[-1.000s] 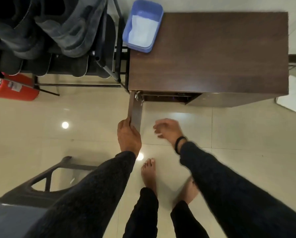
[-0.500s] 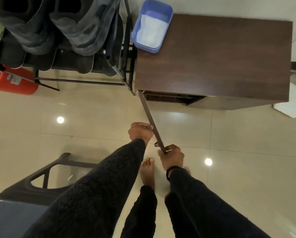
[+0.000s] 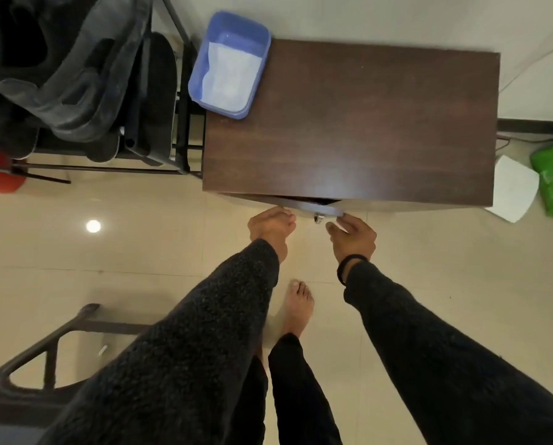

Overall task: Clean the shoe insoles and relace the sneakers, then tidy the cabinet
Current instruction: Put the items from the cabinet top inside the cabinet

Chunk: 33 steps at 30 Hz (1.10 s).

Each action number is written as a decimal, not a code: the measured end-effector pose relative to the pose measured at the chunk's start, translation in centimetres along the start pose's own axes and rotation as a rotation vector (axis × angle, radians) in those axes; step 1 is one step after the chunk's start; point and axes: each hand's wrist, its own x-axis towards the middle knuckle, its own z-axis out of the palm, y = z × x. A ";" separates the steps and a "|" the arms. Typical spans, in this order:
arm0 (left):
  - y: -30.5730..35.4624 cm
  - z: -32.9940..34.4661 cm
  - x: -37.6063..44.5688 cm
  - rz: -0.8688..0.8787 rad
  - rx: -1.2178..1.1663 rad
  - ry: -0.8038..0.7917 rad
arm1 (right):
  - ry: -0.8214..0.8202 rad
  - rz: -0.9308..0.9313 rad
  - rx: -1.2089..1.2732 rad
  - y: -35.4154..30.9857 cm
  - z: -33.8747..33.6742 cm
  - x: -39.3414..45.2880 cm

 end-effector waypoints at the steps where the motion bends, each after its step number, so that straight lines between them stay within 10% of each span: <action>1: 0.7 0.6 -0.1 -0.007 -0.016 -0.016 | -0.032 0.025 0.091 -0.9 0.5 0.7; 7: 3.8 2.9 -2.3 -0.131 -0.120 0.086 | -0.139 0.398 0.626 -4.3 2.6 0.4; 14: 8.6 -0.8 -0.7 0.516 0.329 0.506 | -0.081 0.242 0.218 -8.7 4.5 -2.7; 23: 19.7 -2.4 4.3 0.482 0.286 0.389 | -0.565 -0.166 0.053 -19.7 11.5 -5.6; 33: 19.8 -2.8 1.3 0.374 0.522 0.028 | -0.286 -0.022 0.096 -22.0 11.8 -3.9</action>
